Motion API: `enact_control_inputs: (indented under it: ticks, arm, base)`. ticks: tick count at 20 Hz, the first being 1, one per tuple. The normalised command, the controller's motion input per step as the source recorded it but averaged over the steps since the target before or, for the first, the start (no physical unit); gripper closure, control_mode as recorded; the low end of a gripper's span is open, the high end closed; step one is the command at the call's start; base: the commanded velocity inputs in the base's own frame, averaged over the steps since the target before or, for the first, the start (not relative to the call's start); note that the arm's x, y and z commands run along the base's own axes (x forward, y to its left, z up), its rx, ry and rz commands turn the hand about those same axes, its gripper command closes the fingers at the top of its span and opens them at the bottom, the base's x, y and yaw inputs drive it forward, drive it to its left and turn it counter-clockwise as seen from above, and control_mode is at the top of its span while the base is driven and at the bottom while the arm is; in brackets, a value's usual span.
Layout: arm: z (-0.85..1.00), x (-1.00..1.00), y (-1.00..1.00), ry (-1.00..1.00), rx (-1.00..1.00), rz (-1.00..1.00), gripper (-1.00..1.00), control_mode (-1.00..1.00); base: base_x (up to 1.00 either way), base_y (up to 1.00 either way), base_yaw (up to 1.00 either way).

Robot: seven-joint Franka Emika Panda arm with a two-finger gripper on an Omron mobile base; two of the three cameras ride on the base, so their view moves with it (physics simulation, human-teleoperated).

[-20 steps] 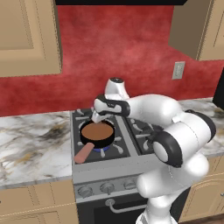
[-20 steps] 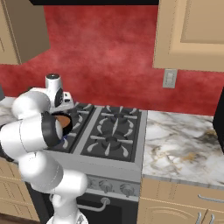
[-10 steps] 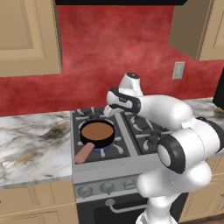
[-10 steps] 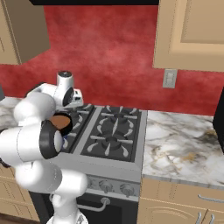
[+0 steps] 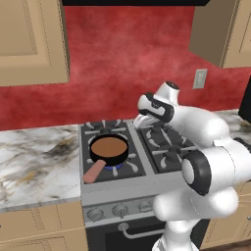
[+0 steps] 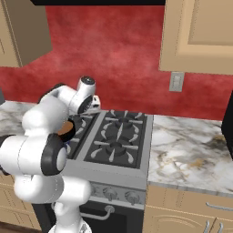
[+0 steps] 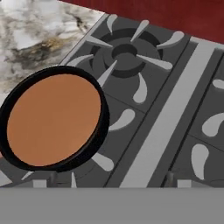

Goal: Pick up the sugar cube(s) and place them in the saucepan with hot chocolate.

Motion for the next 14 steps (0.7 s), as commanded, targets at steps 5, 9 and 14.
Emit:
enact_control_inputs:
  ticks: [5,9,14]
  arm:
    - [0.03,0.00,-0.58,0.00,0.10,0.00,-1.00,-1.00]
    - [0.04,0.00,-0.58,0.00,0.10,0.00,-1.00,-1.00]
    - [0.03,0.03,-0.42,0.00,0.05,-0.02,-1.00,-1.00]
  base:
    - [0.00,0.00,0.00]
    - [0.00,0.00,0.00]
    - [0.00,0.00,0.00]
